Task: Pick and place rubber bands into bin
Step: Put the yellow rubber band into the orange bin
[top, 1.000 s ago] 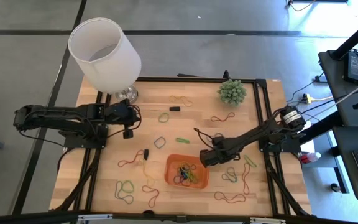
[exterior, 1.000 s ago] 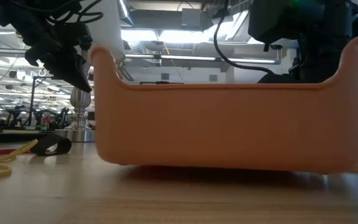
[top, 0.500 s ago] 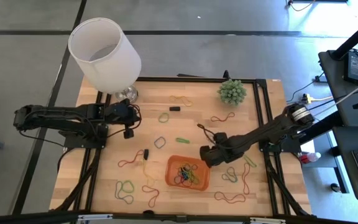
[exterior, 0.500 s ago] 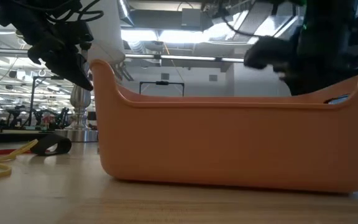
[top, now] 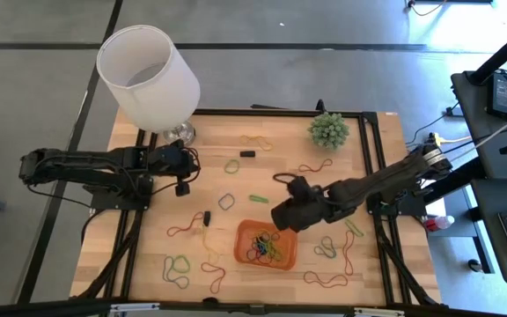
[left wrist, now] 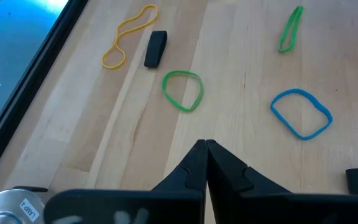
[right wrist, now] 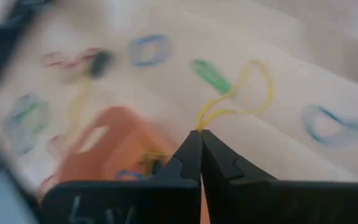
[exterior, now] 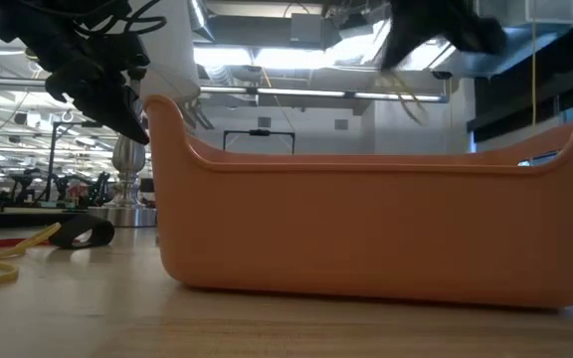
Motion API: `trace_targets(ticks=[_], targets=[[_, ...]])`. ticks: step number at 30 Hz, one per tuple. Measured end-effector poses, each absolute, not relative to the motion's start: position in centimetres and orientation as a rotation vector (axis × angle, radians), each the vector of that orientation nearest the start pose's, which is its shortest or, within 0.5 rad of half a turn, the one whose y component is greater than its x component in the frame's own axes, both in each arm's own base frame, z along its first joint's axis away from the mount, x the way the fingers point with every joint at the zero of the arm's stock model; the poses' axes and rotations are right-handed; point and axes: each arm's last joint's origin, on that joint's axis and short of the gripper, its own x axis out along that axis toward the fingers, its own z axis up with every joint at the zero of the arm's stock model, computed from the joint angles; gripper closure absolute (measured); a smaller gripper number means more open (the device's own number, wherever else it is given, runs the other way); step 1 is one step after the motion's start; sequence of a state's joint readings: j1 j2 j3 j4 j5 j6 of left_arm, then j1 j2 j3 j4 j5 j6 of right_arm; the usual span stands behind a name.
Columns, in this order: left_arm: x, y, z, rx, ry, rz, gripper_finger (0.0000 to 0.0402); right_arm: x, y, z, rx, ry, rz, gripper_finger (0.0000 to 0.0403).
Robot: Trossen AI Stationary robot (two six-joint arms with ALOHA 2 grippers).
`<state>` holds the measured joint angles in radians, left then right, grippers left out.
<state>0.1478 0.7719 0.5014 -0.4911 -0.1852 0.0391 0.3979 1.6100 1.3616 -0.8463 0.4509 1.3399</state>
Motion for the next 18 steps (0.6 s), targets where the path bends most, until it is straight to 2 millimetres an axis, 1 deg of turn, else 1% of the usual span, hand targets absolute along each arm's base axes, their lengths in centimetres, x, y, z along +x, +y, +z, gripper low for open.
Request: trace_targets(ticks=[3, 5, 7, 13, 18], targets=[[15.0, 2.8, 21.4, 0.051, 0.771, 0.301, 0.0400, 31.5, 12.0, 29.6, 0.717, 0.750, -0.492, 0.0401], [15.0, 2.8, 21.4, 0.051, 0.771, 0.301, 0.0398, 31.7, 12.3, 29.9, 0.713, 0.776, -0.409, 0.0402], [15.0, 2.8, 21.4, 0.047, 0.770, 0.303, 0.0397, 31.8, 12.5, 29.6, 0.734, 0.815, -0.378, 0.0402], [15.0, 2.7, 21.3, -0.007, 0.763, 0.288, 0.0400, 32.5, 13.9, 26.4, 0.773, 1.027, -0.263, 0.0403], [15.0, 2.6, 21.3, -0.011, 0.765, 0.267, 0.0397, 33.5, 15.4, 23.3, 0.731, 1.164, -0.189, 0.0403]])
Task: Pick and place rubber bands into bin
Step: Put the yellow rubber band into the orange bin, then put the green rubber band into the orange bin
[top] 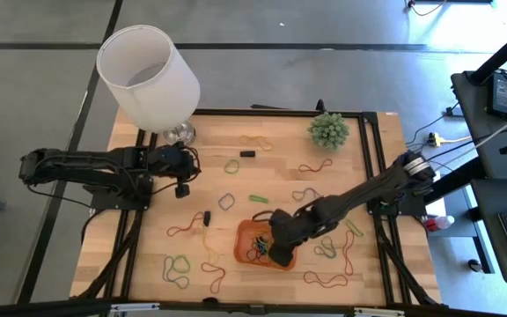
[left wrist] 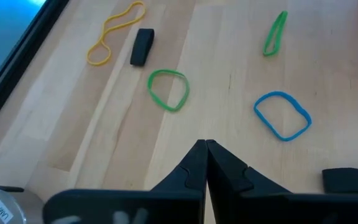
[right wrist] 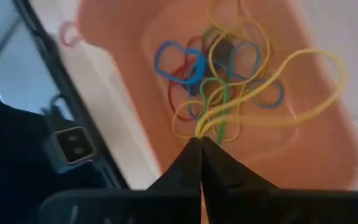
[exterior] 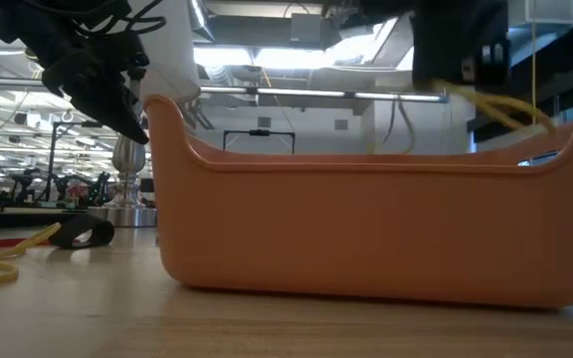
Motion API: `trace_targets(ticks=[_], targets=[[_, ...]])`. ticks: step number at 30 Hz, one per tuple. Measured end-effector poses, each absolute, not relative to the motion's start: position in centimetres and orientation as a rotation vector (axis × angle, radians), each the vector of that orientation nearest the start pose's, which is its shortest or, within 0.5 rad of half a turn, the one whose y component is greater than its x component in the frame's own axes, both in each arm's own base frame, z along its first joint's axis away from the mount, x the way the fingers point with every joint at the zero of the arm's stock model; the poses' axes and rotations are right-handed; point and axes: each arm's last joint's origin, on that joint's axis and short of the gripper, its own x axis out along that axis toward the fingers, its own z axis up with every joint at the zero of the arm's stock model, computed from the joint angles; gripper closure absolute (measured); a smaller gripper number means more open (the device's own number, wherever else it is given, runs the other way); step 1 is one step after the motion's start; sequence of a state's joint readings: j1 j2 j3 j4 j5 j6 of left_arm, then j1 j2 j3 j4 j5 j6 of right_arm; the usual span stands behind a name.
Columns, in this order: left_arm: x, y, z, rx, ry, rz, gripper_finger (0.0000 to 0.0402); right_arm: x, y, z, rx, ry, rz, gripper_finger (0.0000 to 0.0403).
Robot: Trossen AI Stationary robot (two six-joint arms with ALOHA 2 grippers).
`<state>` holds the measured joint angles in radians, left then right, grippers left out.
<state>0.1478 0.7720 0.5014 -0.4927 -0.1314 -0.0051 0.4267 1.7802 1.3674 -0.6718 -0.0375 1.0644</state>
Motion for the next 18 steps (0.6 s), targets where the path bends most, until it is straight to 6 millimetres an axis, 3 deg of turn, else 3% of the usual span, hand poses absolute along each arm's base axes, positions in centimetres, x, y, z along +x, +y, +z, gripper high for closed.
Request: trace_targets(ticks=[7, 18], targets=[[15.0, 2.6, 21.3, -0.011, 0.765, 0.268, 0.0400, 34.3, 16.0, 20.3, 0.699, 1.230, -0.232, 0.0395], [15.0, 2.6, 21.3, 0.014, 0.768, 0.258, 0.0400, 34.3, 16.4, 20.2, 0.703, 1.247, -0.188, 0.0341]])
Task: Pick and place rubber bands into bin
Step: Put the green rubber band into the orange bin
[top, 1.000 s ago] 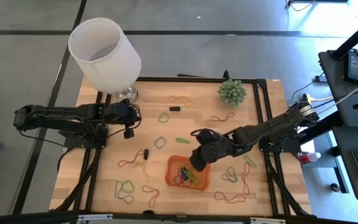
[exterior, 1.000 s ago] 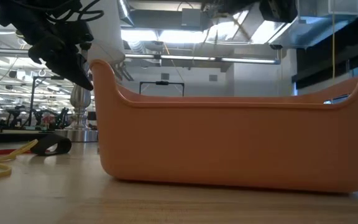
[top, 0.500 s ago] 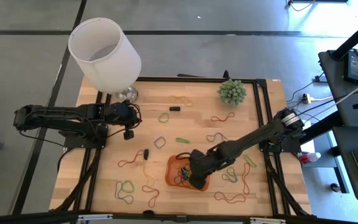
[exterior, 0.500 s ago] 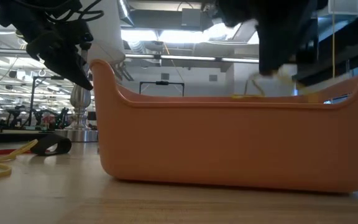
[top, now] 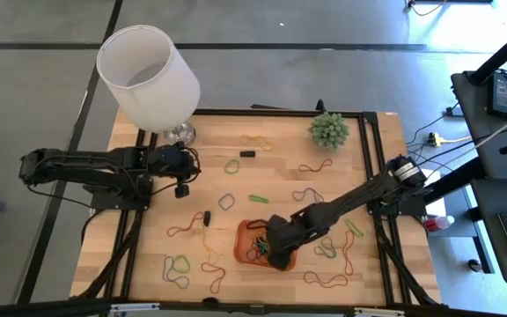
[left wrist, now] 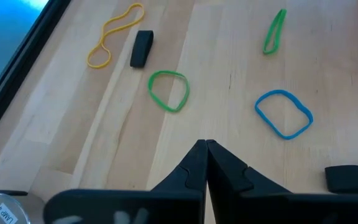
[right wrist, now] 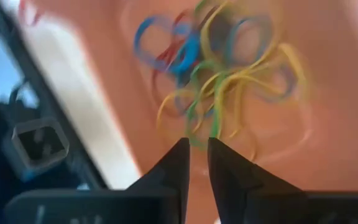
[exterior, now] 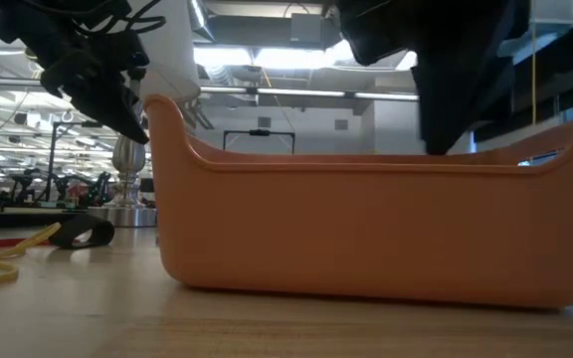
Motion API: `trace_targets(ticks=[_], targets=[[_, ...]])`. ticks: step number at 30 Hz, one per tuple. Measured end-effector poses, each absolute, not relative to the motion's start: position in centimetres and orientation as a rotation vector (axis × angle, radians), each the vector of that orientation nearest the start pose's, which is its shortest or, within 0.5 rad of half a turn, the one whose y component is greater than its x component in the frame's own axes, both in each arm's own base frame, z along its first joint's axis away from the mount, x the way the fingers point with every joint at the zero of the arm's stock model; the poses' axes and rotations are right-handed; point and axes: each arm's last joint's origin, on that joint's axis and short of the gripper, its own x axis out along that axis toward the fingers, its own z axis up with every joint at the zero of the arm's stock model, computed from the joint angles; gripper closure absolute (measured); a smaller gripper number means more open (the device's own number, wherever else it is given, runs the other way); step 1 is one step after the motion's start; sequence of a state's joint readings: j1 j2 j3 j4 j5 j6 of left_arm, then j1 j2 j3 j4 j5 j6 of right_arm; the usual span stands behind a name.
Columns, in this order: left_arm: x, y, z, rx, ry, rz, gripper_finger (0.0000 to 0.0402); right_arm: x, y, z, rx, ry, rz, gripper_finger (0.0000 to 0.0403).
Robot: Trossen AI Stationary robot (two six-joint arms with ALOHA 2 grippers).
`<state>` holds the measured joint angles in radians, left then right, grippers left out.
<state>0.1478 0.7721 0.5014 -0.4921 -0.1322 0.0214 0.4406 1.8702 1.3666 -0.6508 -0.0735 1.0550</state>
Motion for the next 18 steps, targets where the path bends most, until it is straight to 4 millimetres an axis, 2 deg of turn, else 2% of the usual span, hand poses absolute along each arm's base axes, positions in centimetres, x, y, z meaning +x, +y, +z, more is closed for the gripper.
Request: trace_targets(ticks=[3, 9, 13, 18], targets=[[15.0, 2.6, 21.3, 0.014, 0.768, 0.258, 0.0400, 34.2, 16.7, 20.2, 0.700, 1.295, -0.109, 0.0336], [15.0, 2.6, 21.3, 0.007, 0.766, 0.261, 0.0397, 34.0, 16.5, 20.4, 0.736, 1.306, -0.142, 0.0335], [15.0, 2.6, 21.3, 0.004, 0.767, 0.256, 0.0400, 33.4, 16.3, 21.8, 0.747, 1.276, -0.143, 0.0335], [15.1, 2.4, 21.3, -0.031, 0.761, 0.185, 0.0398, 32.3, 16.0, 24.2, 0.674, 1.184, -0.146, 0.0353]])
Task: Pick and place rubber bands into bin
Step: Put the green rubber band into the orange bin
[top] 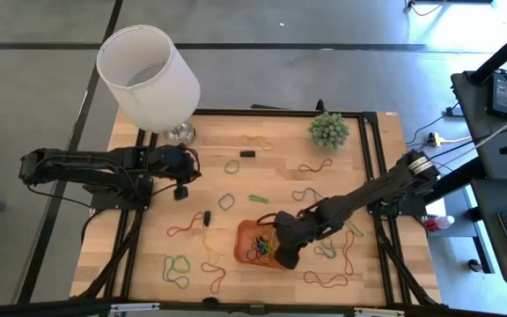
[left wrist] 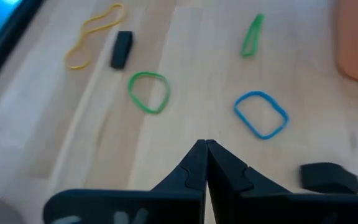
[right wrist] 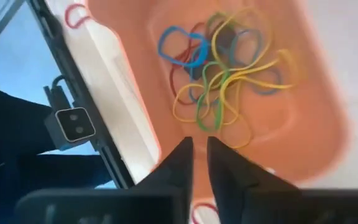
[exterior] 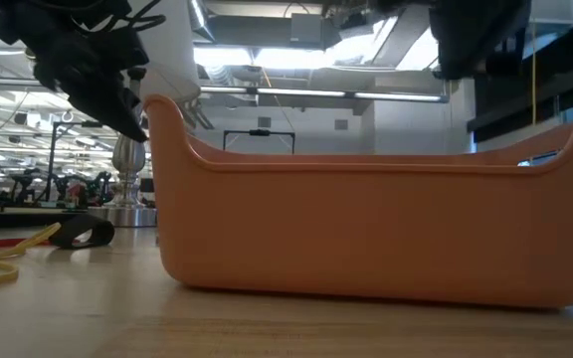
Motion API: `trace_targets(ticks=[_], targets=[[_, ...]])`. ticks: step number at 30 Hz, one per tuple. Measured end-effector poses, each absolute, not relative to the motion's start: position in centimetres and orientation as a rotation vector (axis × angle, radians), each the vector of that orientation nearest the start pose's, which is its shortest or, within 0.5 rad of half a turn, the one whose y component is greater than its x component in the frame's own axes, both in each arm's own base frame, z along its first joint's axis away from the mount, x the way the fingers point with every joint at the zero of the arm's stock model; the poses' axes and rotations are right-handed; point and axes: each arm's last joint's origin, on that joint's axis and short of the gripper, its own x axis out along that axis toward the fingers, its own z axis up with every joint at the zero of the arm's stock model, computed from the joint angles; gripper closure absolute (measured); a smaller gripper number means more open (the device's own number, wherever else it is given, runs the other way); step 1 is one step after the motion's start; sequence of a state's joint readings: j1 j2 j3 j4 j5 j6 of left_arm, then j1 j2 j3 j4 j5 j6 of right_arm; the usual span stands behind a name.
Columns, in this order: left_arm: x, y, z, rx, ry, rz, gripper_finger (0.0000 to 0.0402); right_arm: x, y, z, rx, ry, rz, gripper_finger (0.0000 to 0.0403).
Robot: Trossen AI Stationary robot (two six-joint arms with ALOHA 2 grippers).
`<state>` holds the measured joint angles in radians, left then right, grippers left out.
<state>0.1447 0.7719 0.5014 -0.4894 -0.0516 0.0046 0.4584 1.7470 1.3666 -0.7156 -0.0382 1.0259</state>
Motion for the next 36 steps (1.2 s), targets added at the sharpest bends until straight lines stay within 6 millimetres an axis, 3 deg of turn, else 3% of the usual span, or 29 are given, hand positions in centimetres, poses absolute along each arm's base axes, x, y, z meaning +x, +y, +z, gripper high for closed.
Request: trace_targets(ticks=[7, 13, 25, 29, 36], targets=[[15.4, 1.0, 21.8, -0.056, 0.759, 0.082, 0.0399, 29.1, 15.3, 26.8, 0.486, 1.196, -0.183, 0.0397], [16.7, -1.3, 23.2, -0.042, 0.820, 0.064, 0.0400, 25.8, 14.7, 28.8, 0.355, 1.232, -0.221, 0.0398], [21.1, -5.8, 23.8, -0.230, 1.003, 0.208, 0.0399, 21.3, 14.1, 32.4, 0.083, 1.151, -0.069, 0.0401], [22.8, -7.5, 24.0, -0.291, 1.007, 0.254, 0.0400, 19.5, 13.4, 31.6, 0.038, 1.140, -0.008, 0.0401], [24.7, -10.0, 25.1, -0.376, 1.043, 0.356, 0.0399, 15.5, 11.3, 27.1, 0.207, 1.044, 0.118, 0.0402]])
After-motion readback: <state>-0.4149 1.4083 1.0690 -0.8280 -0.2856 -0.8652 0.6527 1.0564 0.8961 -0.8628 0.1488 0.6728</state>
